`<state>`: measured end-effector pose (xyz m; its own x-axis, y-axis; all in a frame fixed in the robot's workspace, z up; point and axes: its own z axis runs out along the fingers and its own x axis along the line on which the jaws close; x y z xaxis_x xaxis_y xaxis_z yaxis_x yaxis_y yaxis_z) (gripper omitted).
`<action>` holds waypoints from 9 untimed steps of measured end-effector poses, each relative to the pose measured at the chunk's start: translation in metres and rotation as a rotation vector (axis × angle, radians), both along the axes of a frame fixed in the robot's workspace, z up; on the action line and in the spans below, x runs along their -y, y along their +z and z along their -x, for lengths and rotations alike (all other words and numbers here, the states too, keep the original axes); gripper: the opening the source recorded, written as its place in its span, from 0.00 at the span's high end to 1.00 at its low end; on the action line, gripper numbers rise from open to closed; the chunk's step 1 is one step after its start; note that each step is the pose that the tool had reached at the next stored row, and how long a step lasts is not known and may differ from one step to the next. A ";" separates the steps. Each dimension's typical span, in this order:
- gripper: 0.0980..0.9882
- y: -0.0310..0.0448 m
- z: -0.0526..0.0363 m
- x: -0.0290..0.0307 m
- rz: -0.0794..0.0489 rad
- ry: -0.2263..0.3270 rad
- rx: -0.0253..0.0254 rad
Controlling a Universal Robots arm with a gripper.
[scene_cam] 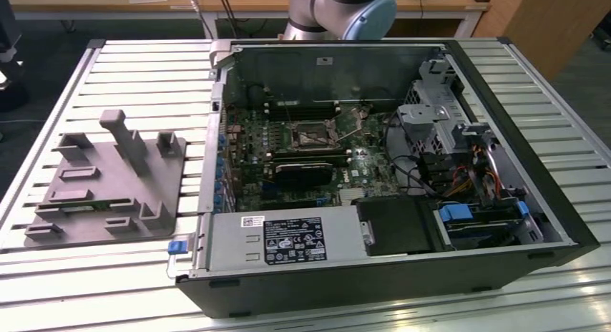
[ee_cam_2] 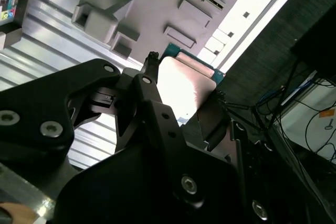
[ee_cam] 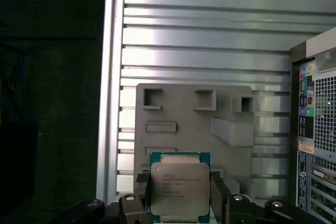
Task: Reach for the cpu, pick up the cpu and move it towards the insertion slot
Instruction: 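Pick up the cpu and move it towards the insertion slot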
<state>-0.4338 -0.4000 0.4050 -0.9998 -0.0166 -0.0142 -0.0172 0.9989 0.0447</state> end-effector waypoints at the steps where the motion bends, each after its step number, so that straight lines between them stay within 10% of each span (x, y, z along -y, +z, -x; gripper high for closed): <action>1: 0.50 0.0000 -0.0026 0.0000 0.000 0.000 0.0000; 9: 0.50 0.0000 -0.0239 0.0000 0.000 0.000 0.0000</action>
